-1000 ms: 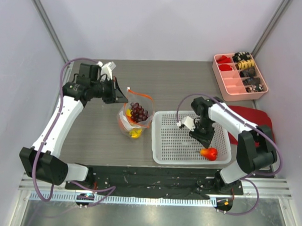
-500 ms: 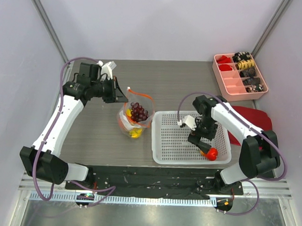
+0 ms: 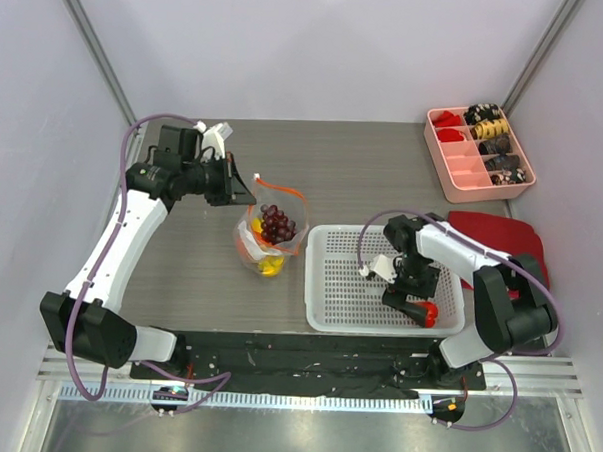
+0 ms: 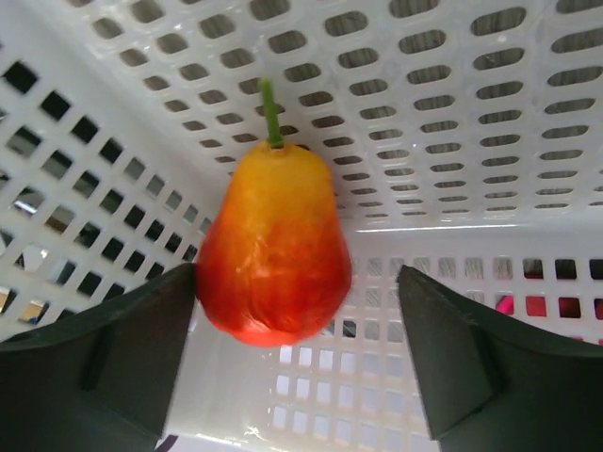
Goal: Place the food in the zip-top bag and seal the zipper
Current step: Pick up the fake fruit from the bin.
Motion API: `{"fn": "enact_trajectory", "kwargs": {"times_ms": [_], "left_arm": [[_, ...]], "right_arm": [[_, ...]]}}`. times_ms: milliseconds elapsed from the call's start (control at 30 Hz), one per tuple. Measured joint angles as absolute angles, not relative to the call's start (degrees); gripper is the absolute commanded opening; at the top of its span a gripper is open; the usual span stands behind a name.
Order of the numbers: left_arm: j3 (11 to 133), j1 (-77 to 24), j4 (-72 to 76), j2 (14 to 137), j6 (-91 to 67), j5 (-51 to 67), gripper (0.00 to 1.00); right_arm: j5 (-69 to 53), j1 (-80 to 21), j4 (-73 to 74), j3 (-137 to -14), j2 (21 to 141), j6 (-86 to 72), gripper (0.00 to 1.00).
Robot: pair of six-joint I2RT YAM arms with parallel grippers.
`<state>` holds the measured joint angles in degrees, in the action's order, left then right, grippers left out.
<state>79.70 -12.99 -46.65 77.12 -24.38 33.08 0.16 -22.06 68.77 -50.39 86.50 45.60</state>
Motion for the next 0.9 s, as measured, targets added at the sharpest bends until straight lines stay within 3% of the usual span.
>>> {"fn": "enact_trajectory", "kwargs": {"times_ms": [167, 300, 667, 900], "left_arm": [[79.70, -12.99, -46.63, 77.12, -24.32, 33.06, 0.00], [79.70, -12.99, -46.59, 77.21, -24.08, 33.08, 0.00], [79.70, -12.97, -46.50, 78.28, -24.14, 33.36, 0.00], [79.72, -12.97, -46.50, 78.30, -24.47, 33.74, 0.00]], "right_arm": [[2.57, -22.06, 65.80, -49.47, 86.91, 45.91, 0.57], [3.03, -22.06, 65.41, -50.81, 87.02, 45.39, 0.41], [-12.91, -22.06, 67.22, -81.78, 85.58, 36.71, 0.18], [-29.12, -22.55, 56.21, -95.64, 85.54, 20.16, 0.18]]}}
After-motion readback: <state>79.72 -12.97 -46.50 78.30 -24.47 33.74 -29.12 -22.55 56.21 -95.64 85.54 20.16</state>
